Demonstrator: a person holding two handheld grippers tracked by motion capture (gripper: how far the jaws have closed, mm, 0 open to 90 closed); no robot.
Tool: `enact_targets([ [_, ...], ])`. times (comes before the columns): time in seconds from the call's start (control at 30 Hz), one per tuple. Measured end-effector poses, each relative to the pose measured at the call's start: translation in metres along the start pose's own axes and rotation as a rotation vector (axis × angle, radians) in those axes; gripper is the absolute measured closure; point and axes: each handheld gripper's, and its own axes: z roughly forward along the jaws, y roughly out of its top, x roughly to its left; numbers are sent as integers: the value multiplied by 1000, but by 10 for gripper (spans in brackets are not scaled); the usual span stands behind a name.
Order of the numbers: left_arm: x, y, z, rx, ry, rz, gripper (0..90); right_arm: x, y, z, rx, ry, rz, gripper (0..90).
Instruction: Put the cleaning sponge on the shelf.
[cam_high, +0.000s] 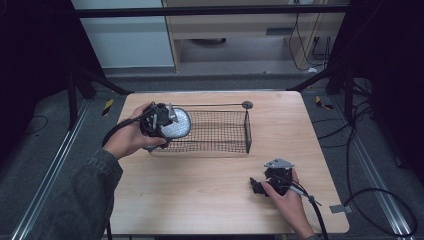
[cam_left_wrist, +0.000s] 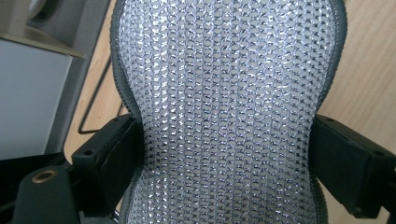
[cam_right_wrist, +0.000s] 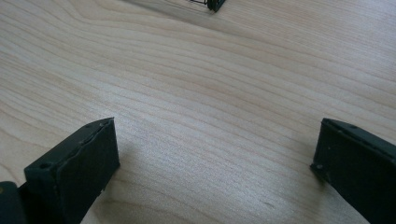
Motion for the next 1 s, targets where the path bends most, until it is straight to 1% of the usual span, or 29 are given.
enact_targets([
  [0.03, 2, 1, 1, -2, 8, 3, 127, 0, 0, 0, 0, 0, 0, 4],
  [0.17, 7, 3, 5, -9, 10, 11, 127, 0, 0, 0, -1, 0, -1, 3],
  [0.2, 8, 3, 6, -9, 17, 13, 128, 0, 0, 0, 0, 0, -1, 3],
  [0.27, 11, 4, 7, -17, 18, 14, 127, 0, 0, 0, 0, 0, 0, 3],
  [0.37, 13, 4, 8, -12, 21, 19, 128, 0, 0, 0, 0, 0, 0, 4],
  [0.43, 15, 3, 10, -15, 20, 16, 127, 0, 0, 0, 0, 0, -1, 4],
  [0.6, 17, 4, 13, -32, 21, 9, 128, 0, 0, 0, 0, -1, 0, 4],
  [0.63, 18, 4, 14, -24, 19, 14, 128, 0, 0, 0, -1, -1, 1, 3],
  [0.7, 18, 4, 17, -27, 24, 12, 128, 0, 0, 0, -1, -1, 1, 4],
  [0.73, 18, 4, 18, -20, 20, 14, 128, 0, 0, 0, -1, -1, 1, 4],
  [0.83, 19, 4, 21, -21, 23, 18, 128, 0, 0, 0, 2, -1, 1, 3],
  [0.87, 19, 4, 22, -28, 23, 18, 128, 0, 0, 0, 2, -1, 1, 3],
  [0.97, 20, 6, 24, -30, 24, 29, 128, 0, 0, 0, 1, -1, 0, 3],
  [1.0, 20, 7, 26, -32, 22, 24, 129, 0, 0, 0, 1, -1, 1, 3],
])
